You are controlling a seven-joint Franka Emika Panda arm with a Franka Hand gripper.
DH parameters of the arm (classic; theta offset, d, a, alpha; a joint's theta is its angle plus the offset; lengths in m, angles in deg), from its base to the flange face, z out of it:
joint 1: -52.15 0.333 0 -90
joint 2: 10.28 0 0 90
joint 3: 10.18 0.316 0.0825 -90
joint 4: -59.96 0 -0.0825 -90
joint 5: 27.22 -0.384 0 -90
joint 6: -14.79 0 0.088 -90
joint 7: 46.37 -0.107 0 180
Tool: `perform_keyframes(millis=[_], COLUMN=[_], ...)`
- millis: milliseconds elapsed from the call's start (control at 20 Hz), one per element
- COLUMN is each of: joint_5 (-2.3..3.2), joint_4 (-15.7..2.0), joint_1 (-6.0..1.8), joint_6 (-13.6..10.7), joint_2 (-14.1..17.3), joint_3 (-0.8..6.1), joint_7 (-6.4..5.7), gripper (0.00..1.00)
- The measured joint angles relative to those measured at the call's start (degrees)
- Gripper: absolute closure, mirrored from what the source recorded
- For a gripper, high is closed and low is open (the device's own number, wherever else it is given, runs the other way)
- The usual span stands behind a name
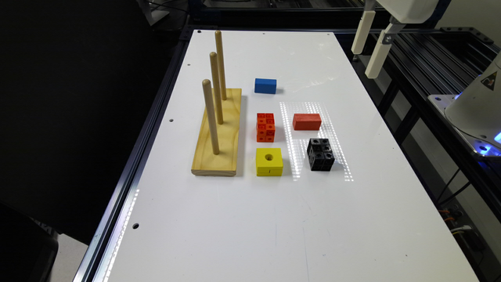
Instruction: Pick up narrow blue stick.
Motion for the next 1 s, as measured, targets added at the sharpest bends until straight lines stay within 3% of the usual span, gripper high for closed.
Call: perform_keyframes(millis=[550,1000], joint_5=[0.00,0.12], joint_4=[0.02,-0.28], joint_1=[-0.02,-1.11], joint_6=[0.0,0.6], joint_2=[-0.4,-0.4], joint_3=[0.00,0.00], joint_7=[0.00,0.31], gripper=[0.00,0.00])
